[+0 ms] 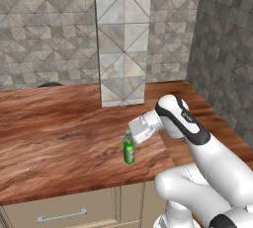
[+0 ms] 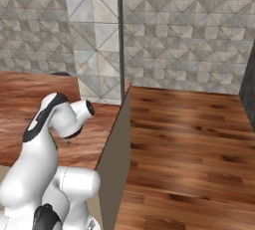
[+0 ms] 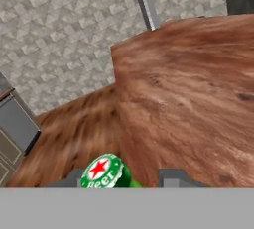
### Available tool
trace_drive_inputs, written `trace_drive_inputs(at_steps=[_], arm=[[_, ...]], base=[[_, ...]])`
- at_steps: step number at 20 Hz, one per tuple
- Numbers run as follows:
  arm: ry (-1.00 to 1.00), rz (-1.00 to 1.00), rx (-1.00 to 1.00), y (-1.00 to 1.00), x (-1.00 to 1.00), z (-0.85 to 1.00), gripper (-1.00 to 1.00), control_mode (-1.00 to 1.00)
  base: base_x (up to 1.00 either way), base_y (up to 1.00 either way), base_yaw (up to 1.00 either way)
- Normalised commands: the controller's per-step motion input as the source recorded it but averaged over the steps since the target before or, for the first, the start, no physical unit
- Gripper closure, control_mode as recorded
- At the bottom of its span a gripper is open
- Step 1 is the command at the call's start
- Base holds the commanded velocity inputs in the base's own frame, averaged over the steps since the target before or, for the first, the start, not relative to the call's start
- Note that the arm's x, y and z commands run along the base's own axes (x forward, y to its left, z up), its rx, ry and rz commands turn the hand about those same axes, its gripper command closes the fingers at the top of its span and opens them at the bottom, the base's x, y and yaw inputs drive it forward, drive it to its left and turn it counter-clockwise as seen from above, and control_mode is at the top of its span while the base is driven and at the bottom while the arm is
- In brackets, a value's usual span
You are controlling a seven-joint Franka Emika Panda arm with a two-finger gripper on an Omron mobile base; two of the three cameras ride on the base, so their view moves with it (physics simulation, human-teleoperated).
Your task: Pick the beer from the counter and place it in the open cabinet.
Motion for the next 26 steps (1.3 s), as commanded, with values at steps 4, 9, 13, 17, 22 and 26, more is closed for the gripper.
trace_drive_inputs(at_steps=[4,9,13,17,22,26], arm=[[-0.18,-0.05,0.02,0.02,-0.09,1.00,1.00,-1.00],[-0.03,-0.07,0.00,0.04,-0.07,1.00,1.00,-1.00],[0.21,-0.19,0.07,0.00,0.08,0.95,1.00,-1.00],[0.08,-0.16,0.14,-0.23,0.00,0.34,1.00,-1.00],[0.00,0.00,0.00,0.00,-0.05,0.00,1.00,-1.00],[0.00,0.00,0.00,0.00,-0.14,-0.01,1.00,1.00]], base=[[0.00,0.00,0.00],[0.00,0.00,0.00],[0.00,0.00,0.00],[0.00,0.00,0.00],[0.00,0.00,0.00],[-0.72,-0.04,0.00]])
